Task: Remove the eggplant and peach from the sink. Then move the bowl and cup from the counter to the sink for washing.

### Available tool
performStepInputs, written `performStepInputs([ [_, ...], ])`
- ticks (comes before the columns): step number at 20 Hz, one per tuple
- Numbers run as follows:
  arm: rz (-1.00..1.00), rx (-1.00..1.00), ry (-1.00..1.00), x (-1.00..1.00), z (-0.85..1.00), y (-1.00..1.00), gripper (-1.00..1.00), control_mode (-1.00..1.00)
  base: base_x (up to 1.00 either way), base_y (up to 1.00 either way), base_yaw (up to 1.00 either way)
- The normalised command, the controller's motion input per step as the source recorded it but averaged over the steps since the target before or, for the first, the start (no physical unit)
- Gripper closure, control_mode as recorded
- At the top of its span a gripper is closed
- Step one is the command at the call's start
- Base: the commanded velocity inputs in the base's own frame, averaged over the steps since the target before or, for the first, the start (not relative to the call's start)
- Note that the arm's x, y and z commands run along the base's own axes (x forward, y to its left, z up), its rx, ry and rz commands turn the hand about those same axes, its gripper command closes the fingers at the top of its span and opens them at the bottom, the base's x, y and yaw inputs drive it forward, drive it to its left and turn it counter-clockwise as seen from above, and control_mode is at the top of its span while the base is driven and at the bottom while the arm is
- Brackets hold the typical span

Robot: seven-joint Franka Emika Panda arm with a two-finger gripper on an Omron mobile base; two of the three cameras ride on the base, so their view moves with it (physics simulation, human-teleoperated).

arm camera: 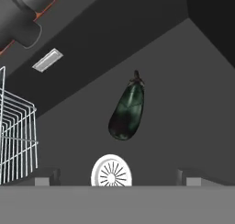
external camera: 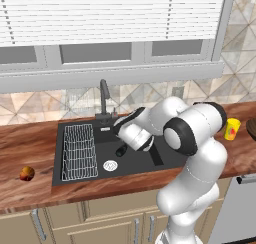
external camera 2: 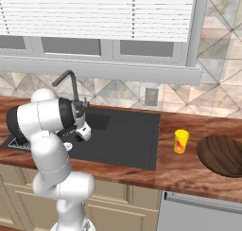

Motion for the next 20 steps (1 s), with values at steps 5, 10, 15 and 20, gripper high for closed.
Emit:
performStepInputs([
  [5,-0.01,0.00,0.06,0.01,-0.13,0.03,-1.00,-1.00,0.00,0.00,0.00],
  [10,-0.02,0.00,0.04,0.06,-0.09,0.04,-1.00,-1.00,0.00,0.00,0.00],
  [15,-0.03,0.00,0.00,0.10,-0.07,0.05,-1.00,-1.00,0.00,0.00,0.00],
  [20,-0.03,0.00,0.00,0.10,-0.05,0.05,-1.00,-1.00,0.00,0.00,0.00],
])
